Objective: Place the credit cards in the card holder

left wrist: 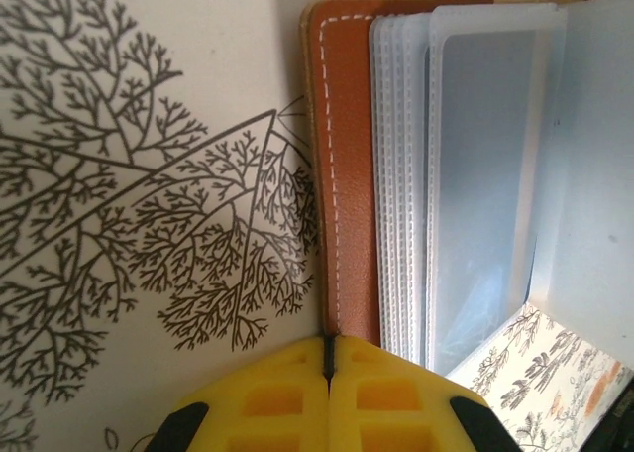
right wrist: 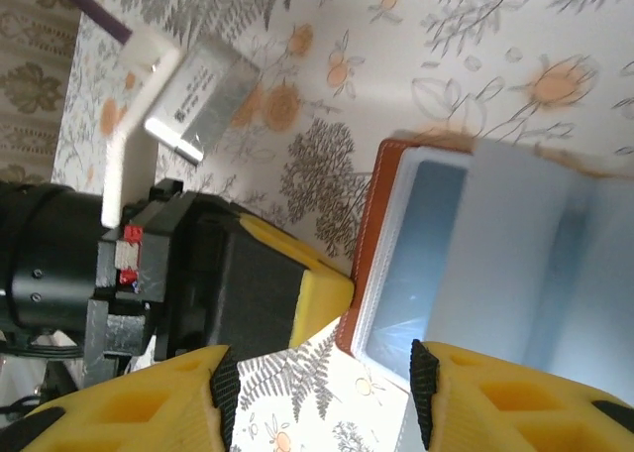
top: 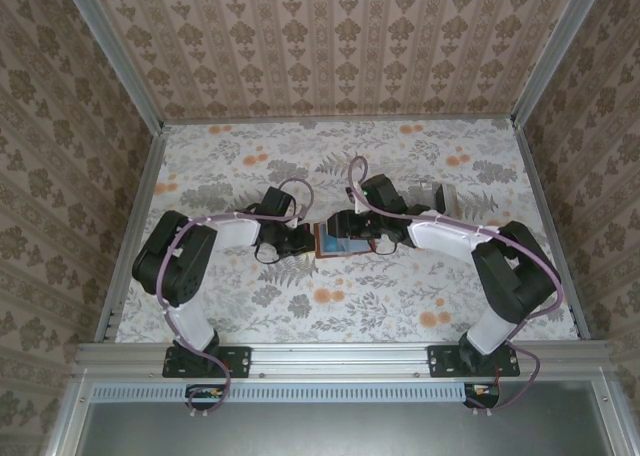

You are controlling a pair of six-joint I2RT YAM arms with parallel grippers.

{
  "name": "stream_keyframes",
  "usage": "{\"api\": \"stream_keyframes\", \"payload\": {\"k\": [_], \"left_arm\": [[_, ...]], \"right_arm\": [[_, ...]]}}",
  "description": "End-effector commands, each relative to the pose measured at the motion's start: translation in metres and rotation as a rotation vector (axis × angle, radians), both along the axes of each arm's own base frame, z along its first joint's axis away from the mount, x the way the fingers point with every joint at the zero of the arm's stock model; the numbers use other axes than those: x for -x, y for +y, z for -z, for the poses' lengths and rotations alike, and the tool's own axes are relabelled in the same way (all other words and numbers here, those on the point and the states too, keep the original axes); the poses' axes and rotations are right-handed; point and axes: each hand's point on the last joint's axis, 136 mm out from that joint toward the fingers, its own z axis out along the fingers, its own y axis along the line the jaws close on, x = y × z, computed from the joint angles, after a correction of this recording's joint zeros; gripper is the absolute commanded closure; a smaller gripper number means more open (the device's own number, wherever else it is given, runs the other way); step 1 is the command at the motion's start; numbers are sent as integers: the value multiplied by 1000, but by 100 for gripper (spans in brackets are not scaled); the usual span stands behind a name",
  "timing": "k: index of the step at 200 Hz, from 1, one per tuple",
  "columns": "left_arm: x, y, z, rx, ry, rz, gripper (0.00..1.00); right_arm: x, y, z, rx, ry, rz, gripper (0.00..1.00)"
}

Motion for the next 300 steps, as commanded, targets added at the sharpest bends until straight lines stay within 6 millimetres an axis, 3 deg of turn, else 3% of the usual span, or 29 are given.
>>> {"api": "stream_keyframes", "payload": {"k": [1,25,47,86,114,155,176,229,300], "left_arm": [[12,24,14,-59,73,-65,100],[9,35,9,-40,66,-103,100],[11,40,8,-41,67,-116,98],[4,52,-1,-45,51,-159,87],[0,54,-16,-36,16,-174,83],[1,59,-32,-30,-14,-200,82],[6,61,-31,-38,-2,-190,78],[13,68,-26,-63,1,-193,76],[15,68,-22,-64,10,-178,76]], "right_arm": [[15,13,18,-19,64,-67,48],[24,30,20,-82,103,-120,48],[25,26,17,-79,116,-134,47],[6,-13,-24,-87,32,-52,44],[0,-42,-35,17,-20,4,44],[-5,-35,-15,-9,29,43,44],[-6,-34,-5,14,56,60,44],[-2,-11,10,24,89,10,45],[-3,-13,26,59,115,18,45]]}}
